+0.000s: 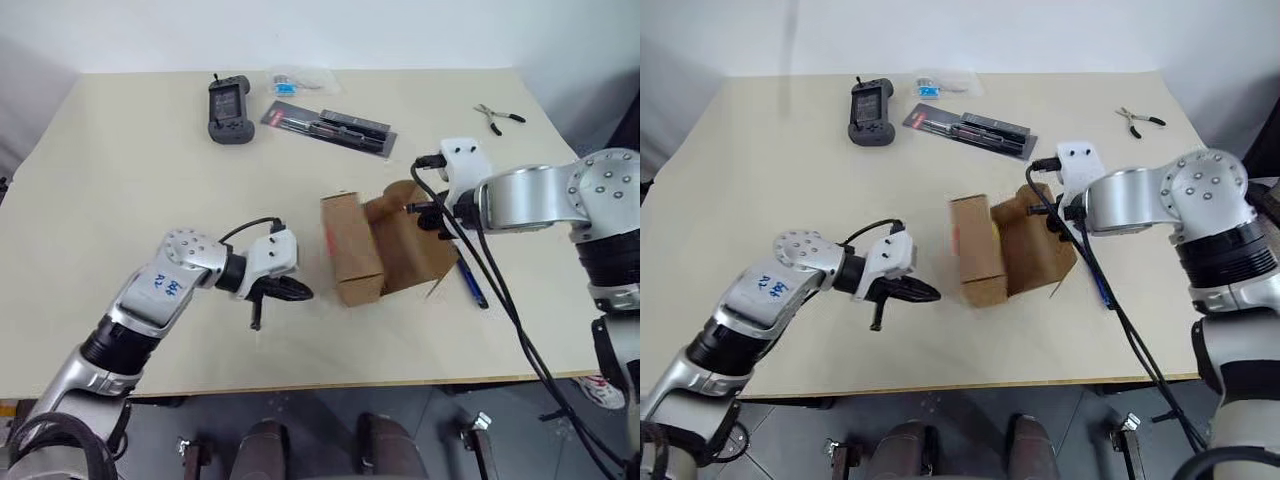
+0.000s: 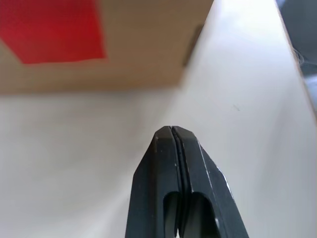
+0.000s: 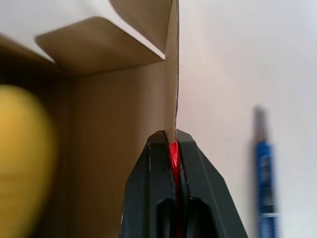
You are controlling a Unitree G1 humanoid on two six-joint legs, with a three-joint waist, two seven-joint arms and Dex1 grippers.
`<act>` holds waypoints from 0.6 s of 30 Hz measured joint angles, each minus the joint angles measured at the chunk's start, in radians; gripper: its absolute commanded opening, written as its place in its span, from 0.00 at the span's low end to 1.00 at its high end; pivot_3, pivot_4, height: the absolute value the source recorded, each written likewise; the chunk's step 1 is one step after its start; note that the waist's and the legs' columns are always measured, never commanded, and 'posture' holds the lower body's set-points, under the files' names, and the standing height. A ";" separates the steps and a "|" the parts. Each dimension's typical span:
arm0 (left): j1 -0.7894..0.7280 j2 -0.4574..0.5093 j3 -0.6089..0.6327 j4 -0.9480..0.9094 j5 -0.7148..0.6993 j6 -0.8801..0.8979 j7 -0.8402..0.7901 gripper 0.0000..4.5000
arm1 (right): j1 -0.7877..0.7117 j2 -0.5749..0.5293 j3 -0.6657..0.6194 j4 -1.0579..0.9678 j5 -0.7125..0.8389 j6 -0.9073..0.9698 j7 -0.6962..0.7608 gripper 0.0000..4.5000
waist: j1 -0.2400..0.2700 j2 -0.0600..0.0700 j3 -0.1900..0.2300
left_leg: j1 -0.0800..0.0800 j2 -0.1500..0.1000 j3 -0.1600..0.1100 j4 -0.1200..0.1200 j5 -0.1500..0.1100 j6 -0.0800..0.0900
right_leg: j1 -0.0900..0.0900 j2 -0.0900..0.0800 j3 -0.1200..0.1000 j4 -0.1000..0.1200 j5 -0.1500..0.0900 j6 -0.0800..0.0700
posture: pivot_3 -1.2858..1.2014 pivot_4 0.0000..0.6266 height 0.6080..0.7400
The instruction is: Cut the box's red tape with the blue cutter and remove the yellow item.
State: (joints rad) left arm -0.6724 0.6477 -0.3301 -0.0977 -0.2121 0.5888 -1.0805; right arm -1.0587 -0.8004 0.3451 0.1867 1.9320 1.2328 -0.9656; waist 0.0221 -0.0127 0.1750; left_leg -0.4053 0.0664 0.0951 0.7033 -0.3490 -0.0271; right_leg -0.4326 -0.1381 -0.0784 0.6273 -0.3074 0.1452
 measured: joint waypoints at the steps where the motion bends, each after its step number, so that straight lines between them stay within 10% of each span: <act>1: -0.006 -0.011 0.000 0.022 0.007 -0.012 0.008 0.00 | 0.025 0.013 0.000 -0.003 -0.008 0.000 0.001 0.00 | -0.001 0.000 0.000 | 0.000 0.000 0.000 0.000 0.000 0.000 | 0.000 0.000 0.000 0.000 0.000 0.000 | 0.52 0.24 1.00; 18: -0.256 -0.120 0.209 0.085 -0.226 0.113 -0.017 0.00 | 0.014 0.031 -0.042 -0.046 -0.137 0.094 0.061 0.00 | -0.005 0.001 0.000 | 0.000 0.000 0.001 -0.002 0.000 0.000 | -0.001 0.000 0.000 0.001 0.000 0.001 | 0.52 0.24 1.00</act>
State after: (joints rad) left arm -0.9284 0.5273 -0.1210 -0.0131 -0.4380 0.7021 -1.0979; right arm -1.0442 -0.7694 0.3026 0.1408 1.7951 1.3263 -0.9049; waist 0.0176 -0.0121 0.1753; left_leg -0.4050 0.0663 0.0956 0.7018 -0.3489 -0.0272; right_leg -0.4338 -0.1381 -0.0787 0.6278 -0.3070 0.1459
